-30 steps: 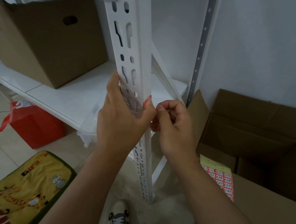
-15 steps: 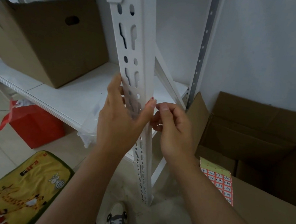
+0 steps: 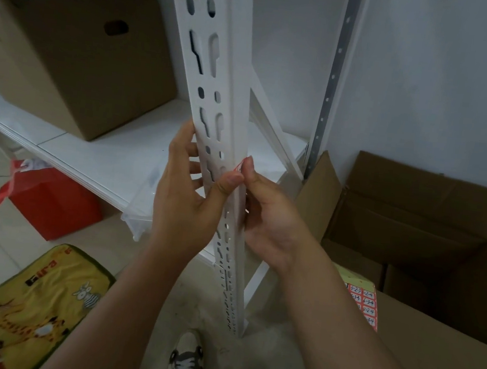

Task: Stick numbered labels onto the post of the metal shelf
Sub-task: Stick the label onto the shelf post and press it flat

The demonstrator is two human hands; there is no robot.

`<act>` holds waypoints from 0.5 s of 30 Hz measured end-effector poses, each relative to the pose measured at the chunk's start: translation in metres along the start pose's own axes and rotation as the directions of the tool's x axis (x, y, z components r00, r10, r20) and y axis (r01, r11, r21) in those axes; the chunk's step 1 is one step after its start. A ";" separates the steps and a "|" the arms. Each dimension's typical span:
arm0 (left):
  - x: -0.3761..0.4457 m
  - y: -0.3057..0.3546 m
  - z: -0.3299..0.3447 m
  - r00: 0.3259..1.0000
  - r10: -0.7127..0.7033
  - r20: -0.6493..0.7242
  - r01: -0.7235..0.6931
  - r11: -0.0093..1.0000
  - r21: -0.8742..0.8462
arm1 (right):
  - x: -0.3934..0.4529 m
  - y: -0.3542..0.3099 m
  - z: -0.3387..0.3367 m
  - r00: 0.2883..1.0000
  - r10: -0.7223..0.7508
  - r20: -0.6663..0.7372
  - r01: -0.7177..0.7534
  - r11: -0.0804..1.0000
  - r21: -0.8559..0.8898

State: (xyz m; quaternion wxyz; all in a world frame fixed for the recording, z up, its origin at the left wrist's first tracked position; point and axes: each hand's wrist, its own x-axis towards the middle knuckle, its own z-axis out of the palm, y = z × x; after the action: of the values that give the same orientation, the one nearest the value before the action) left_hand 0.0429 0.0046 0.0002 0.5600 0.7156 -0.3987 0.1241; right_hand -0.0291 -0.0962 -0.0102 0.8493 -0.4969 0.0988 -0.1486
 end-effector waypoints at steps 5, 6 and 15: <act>0.002 -0.001 -0.003 0.995 -0.082 0.054 0.089 0.987 -0.136 | 0.003 0.003 0.000 1.000 -0.011 -0.008 0.011 1.000 -0.020; 0.003 -0.002 -0.004 0.992 -0.100 0.079 0.111 0.982 -0.151 | 0.004 0.003 0.000 1.000 -0.005 0.000 0.005 1.000 -0.004; 0.004 -0.003 -0.007 0.976 -0.152 0.159 0.184 0.959 -0.215 | 0.004 -0.001 0.001 0.995 -0.047 -0.084 0.038 0.994 -0.100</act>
State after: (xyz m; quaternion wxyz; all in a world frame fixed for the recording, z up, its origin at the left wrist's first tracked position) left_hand 0.0498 0.0087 0.0028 0.6176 0.6847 -0.3865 -0.0215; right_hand -0.0253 -0.0971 -0.0094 0.8154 -0.5331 0.1320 -0.1829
